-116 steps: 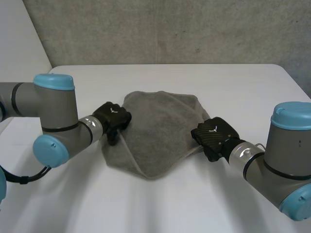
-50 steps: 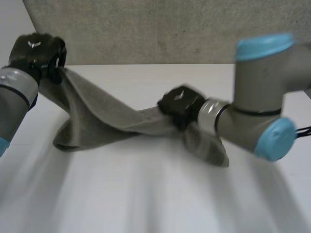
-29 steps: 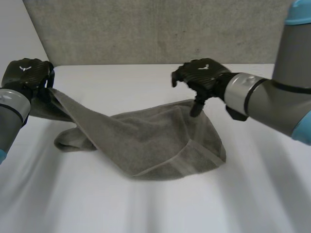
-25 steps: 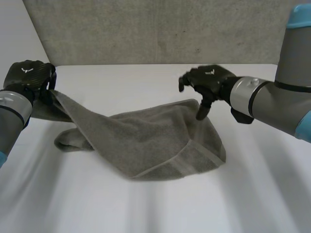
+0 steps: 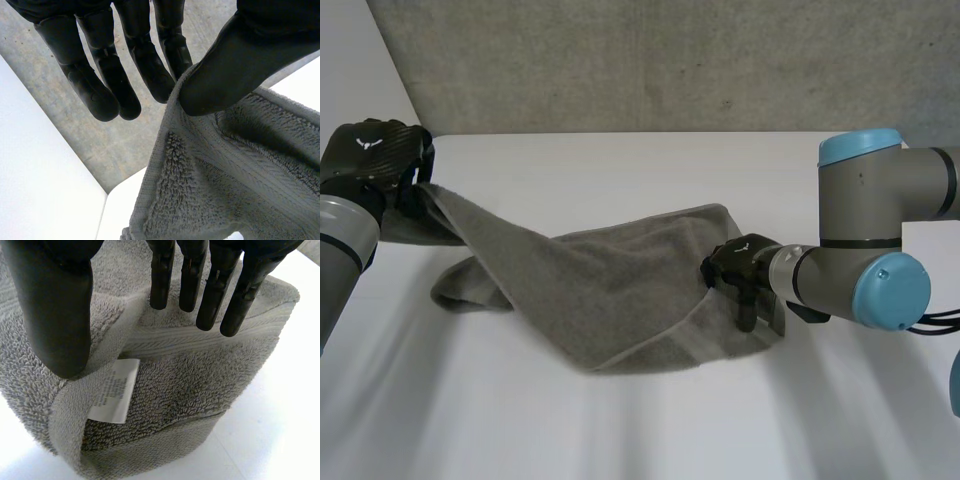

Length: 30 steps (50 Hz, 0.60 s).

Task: Fold the towel.

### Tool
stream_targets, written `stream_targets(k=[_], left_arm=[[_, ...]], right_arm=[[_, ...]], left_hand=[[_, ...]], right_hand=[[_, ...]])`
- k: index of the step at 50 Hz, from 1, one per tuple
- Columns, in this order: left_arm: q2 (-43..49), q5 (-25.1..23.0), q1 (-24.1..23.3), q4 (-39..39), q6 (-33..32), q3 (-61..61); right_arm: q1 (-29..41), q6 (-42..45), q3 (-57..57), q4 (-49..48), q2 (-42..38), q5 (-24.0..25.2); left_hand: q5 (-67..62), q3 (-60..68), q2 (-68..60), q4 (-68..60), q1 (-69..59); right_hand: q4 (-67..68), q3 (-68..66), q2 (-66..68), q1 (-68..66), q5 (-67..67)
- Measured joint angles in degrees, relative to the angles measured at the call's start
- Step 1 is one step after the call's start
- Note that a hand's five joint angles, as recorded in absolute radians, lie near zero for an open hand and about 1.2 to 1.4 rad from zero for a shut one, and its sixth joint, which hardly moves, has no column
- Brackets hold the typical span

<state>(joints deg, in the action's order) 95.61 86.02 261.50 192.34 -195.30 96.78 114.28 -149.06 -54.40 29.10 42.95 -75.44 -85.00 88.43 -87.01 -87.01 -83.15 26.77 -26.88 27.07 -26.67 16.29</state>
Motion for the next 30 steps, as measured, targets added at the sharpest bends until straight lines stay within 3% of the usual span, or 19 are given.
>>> stream_targets(k=[10, 19, 30], left_arm=[[0.1, -0.1, -0.2, 0.2, 0.0, 0.9], [0.3, -0.1, -0.4, 0.6, 0.0, 1.2], [0.3, -0.1, -0.6, 0.7, 0.0, 1.2]], right_arm=[[0.8, -0.5, -0.3, -1.2, -0.7, -0.3], [1.4, -1.5, -1.7, -2.5, 0.3, -0.1], [3.4, -1.5, -5.0, -2.5, 1.8, 0.2]], left_hand=[[0.0, 0.0, 0.0, 0.0, 0.0], [0.0, 0.0, 0.0, 0.0, 0.0], [0.0, 0.0, 0.0, 0.0, 0.0]], right_hand=[[3.8, -3.8, 3.3, -4.1, 4.8], [22.2, -22.1, 22.1, -22.4, 22.5], [16.9, -16.5, 16.7, -16.7, 17.1]])
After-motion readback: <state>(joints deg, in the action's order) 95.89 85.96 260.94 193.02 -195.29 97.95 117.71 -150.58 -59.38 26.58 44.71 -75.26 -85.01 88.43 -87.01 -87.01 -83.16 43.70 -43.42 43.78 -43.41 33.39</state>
